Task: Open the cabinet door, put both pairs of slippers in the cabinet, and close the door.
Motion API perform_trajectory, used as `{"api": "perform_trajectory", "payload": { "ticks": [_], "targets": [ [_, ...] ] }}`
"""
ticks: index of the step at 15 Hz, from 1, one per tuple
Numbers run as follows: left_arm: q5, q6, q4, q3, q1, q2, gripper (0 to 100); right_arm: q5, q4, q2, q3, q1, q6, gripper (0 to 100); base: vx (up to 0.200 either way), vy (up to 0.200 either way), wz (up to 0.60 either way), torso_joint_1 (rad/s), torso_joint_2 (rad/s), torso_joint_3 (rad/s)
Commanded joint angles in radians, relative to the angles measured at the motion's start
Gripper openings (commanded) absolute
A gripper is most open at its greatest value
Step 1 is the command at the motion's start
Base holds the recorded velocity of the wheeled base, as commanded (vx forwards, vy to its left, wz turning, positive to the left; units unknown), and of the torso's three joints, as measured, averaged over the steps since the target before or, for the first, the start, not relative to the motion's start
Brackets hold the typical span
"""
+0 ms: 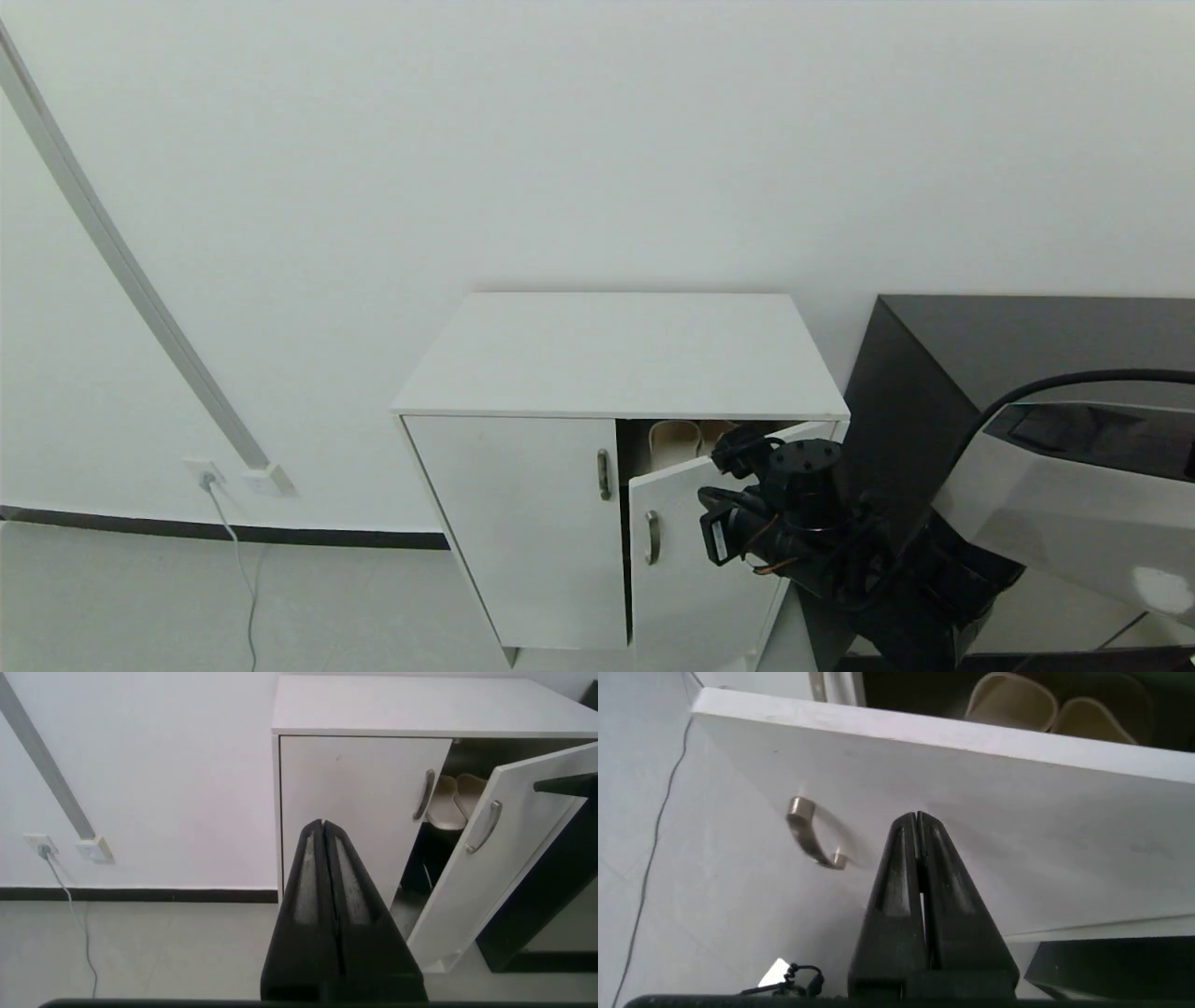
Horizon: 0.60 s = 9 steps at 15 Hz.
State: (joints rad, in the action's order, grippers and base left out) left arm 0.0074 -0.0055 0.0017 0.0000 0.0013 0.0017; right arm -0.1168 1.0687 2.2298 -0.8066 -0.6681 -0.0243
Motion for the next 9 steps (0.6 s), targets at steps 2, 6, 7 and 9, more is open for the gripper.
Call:
{"api": "perform_trajectory", "payload": {
  "ticks": [2, 6, 7, 9],
  "targets": [
    [0.000, -0.001, 0.000, 0.000, 0.000, 0.000, 0, 0.000, 0.000, 0.031, -0.028, 0.016, 0.000, 0, 0.000, 0.000, 0.00, 0.000, 0.00, 0.000],
    [0.000, -0.001, 0.000, 0.000, 0.000, 0.000, 0, 0.000, -0.001, 0.048, -0.063, 0.036, -0.003, 0, 0.000, 0.000, 0.00, 0.000, 0.00, 0.000],
    [0.000, -0.001, 0.000, 0.000, 0.000, 0.000, 0, -0.011, -0.001, 0.057, -0.074, 0.036, -0.003, 0, 0.000, 0.000, 0.00, 0.000, 0.00, 0.000],
    [0.000, -0.001, 0.000, 0.000, 0.000, 0.000, 0, -0.037, -0.001, 0.088, -0.109, 0.044, -0.005, 0, 0.000, 0.000, 0.00, 0.000, 0.00, 0.000]
  ]
}}
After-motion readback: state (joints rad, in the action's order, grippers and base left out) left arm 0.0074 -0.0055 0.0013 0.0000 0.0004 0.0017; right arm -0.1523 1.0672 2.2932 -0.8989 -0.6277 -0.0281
